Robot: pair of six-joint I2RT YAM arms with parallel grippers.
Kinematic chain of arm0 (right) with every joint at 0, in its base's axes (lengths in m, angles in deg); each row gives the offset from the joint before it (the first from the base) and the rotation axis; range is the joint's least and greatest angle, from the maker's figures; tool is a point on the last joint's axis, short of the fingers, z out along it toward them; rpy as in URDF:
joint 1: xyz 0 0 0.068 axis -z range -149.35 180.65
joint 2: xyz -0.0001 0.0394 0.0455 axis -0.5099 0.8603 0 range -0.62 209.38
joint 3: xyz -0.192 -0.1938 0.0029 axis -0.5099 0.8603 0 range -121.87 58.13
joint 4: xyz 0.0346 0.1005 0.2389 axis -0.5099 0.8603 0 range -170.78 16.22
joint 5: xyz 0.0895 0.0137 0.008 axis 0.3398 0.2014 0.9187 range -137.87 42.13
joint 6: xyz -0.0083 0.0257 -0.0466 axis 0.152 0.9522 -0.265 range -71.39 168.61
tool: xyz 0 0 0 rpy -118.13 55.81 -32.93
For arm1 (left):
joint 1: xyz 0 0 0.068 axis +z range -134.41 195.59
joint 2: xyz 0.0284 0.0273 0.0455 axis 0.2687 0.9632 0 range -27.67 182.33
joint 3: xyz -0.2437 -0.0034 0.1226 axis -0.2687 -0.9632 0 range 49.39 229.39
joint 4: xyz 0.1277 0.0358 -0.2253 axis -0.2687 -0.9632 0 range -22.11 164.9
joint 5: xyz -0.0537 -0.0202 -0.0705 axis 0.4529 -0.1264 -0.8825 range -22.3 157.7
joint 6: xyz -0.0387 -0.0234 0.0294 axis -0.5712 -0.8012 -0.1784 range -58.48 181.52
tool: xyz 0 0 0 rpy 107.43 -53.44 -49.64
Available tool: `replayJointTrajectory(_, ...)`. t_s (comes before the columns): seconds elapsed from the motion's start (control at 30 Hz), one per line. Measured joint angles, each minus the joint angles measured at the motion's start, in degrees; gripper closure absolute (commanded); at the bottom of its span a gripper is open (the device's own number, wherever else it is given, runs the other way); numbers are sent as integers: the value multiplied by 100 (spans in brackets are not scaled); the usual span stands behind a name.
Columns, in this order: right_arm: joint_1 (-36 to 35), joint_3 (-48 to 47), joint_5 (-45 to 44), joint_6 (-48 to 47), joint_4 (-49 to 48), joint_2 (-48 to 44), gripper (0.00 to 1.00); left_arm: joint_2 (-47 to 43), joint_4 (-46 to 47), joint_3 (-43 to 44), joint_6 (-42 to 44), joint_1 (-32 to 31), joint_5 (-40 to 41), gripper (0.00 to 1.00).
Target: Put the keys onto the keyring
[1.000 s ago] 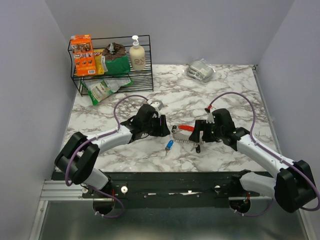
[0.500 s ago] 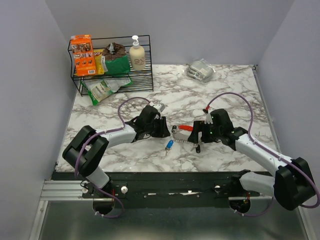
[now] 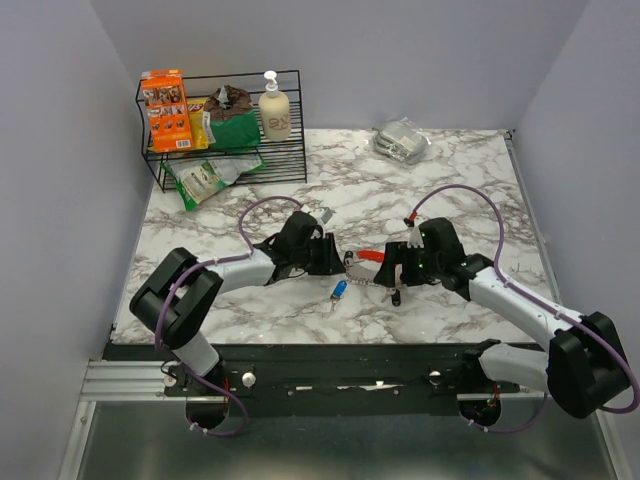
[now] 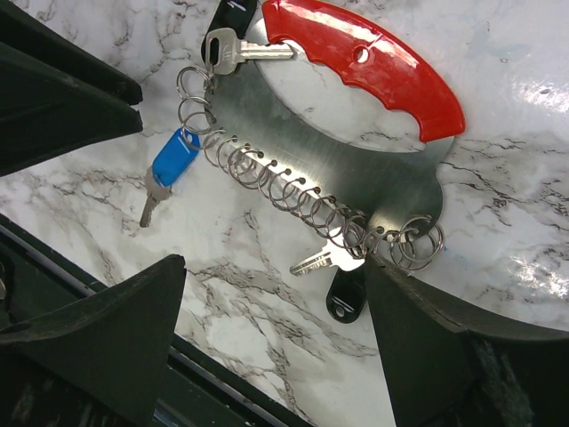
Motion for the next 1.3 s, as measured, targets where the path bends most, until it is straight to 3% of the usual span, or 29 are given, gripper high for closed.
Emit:
replayJointTrajectory(0.6, -33, 85, 0, 4, -83, -2, 10, 466, -997, 662, 103, -315, 247, 59)
replayJointTrajectory(1.3, -35, 164, 2, 4, -142, -87, 10, 507, -1207, 817, 79, -426, 435, 65)
